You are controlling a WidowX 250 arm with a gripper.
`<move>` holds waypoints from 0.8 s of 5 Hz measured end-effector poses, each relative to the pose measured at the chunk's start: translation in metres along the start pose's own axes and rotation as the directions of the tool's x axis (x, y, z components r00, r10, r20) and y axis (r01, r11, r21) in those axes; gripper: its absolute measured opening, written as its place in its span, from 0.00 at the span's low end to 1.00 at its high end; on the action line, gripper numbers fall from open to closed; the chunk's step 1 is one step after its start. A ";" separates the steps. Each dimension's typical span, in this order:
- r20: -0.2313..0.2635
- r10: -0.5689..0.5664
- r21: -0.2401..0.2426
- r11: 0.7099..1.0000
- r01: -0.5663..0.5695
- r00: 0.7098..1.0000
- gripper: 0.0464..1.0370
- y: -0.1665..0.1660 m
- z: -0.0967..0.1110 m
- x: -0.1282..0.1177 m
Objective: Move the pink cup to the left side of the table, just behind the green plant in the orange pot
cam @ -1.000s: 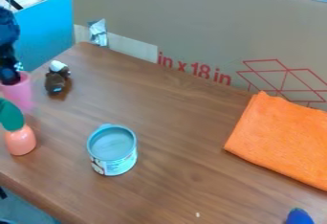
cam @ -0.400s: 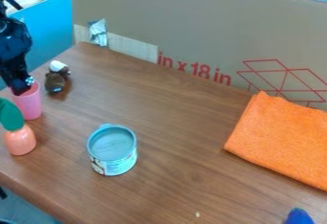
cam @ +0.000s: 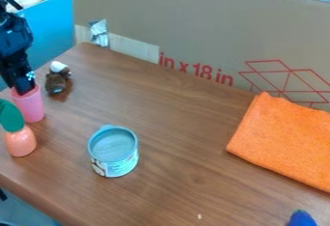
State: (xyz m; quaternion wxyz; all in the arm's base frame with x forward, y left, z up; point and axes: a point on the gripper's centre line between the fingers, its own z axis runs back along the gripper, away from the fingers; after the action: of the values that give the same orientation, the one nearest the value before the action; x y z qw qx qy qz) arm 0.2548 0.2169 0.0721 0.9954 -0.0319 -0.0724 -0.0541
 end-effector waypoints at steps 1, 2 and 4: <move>0.023 0.024 -0.040 0.999 -0.023 0.999 0.85 -0.003 0.013 0.005; 0.114 -0.090 -0.003 0.996 0.090 0.989 0.97 -0.025 0.054 0.028; -0.009 -0.304 0.079 0.949 0.304 0.952 0.96 -0.114 0.071 0.071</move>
State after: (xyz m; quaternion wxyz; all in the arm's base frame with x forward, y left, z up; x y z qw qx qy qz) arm 0.3021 0.1019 0.1588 0.9755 0.0193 -0.0803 -0.2039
